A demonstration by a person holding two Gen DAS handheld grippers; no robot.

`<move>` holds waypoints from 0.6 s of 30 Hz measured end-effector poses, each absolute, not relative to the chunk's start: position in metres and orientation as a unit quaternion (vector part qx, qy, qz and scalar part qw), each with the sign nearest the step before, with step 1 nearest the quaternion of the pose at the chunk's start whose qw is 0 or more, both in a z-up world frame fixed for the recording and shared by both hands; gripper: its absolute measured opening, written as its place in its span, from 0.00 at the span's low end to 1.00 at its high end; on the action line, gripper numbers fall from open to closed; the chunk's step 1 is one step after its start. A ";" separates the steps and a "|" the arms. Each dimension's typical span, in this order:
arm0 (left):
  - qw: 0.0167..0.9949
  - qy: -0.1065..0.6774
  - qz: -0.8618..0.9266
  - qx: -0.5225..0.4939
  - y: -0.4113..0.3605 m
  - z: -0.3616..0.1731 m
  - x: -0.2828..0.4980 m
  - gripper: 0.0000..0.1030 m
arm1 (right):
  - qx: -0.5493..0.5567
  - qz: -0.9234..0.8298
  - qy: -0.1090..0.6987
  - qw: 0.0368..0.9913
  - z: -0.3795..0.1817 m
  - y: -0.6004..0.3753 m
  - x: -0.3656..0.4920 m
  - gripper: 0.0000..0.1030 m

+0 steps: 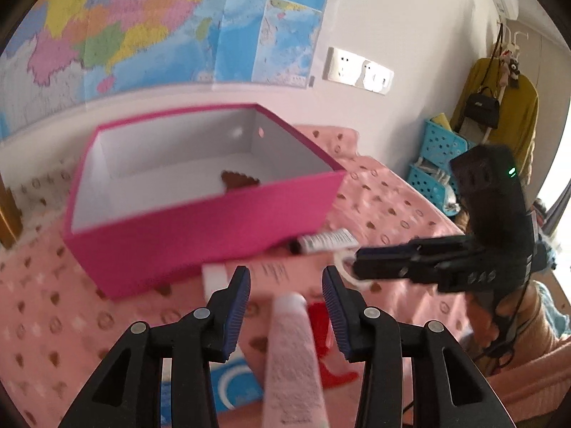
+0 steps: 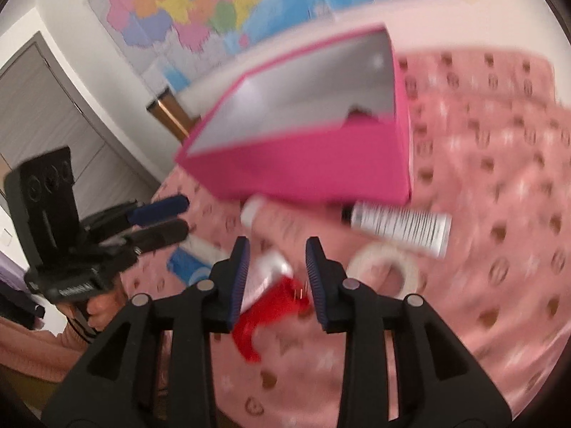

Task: Organize rigid objects
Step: 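Move the right gripper to the red corkscrew and grasp it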

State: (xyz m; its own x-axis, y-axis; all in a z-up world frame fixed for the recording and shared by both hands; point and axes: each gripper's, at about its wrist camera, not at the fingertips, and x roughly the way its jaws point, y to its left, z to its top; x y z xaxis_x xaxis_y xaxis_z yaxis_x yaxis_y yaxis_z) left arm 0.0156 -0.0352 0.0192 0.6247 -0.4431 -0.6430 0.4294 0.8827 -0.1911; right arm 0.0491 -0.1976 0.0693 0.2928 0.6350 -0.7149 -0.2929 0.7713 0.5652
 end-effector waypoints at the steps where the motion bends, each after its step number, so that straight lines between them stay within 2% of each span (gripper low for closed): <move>1: 0.900 0.362 -0.244 -0.009 -0.037 0.016 0.013 0.41 | 0.167 0.293 0.525 0.781 0.063 -0.197 0.044 0.34; 8: 0.887 0.388 -0.251 0.010 -0.050 -0.005 0.002 0.41 | 0.200 0.276 0.580 0.740 0.023 -0.193 0.024 0.34; 18: 0.879 0.410 -0.241 0.034 -0.051 -0.025 -0.005 0.41 | 0.228 0.260 0.582 0.736 0.011 -0.179 0.027 0.36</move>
State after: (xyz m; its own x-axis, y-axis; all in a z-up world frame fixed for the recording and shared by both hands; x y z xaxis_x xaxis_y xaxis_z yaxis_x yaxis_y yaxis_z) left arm -0.0049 -0.0514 -0.0249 0.5478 -0.3960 -0.7369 0.4510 0.8817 -0.1386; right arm 0.0266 -0.1794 0.0105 0.1878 0.6488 -0.7374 -0.1178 0.7602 0.6389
